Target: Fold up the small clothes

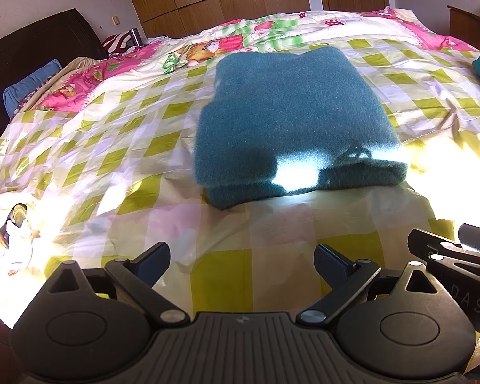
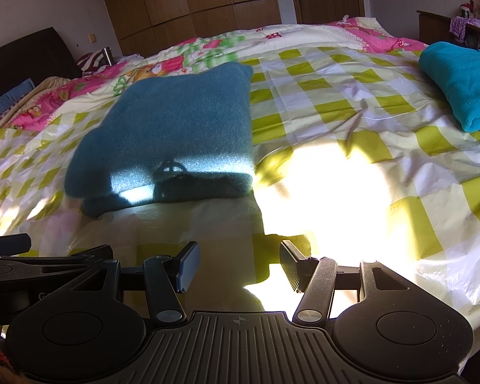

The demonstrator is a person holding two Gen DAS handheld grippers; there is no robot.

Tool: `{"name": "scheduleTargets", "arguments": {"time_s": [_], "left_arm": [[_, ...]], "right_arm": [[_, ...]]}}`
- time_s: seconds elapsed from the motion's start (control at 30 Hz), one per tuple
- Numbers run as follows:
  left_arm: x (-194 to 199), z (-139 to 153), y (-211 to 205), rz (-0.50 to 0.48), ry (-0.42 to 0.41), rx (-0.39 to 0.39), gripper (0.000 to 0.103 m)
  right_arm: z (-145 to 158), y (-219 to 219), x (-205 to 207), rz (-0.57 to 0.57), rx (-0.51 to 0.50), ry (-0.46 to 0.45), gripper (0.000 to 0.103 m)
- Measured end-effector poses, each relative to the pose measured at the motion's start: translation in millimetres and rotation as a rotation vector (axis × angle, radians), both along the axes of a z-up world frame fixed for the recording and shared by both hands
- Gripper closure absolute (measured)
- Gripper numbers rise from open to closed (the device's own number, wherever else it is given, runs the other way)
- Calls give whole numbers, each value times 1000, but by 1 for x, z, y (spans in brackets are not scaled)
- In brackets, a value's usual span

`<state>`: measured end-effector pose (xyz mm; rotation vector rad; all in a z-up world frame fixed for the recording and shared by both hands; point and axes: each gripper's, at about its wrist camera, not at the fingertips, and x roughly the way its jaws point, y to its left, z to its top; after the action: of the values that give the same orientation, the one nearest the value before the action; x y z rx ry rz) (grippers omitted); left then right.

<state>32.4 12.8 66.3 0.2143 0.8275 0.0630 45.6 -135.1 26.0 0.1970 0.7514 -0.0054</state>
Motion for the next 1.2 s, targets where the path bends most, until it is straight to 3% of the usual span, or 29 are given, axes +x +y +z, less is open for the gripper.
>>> {"name": "scheduleTargets", "arguments": {"time_s": [1.2], "left_arm": [[0, -5, -2, 12, 13, 1, 0]], "right_arm": [[3, -3, 0, 13, -10, -11, 46]]}}
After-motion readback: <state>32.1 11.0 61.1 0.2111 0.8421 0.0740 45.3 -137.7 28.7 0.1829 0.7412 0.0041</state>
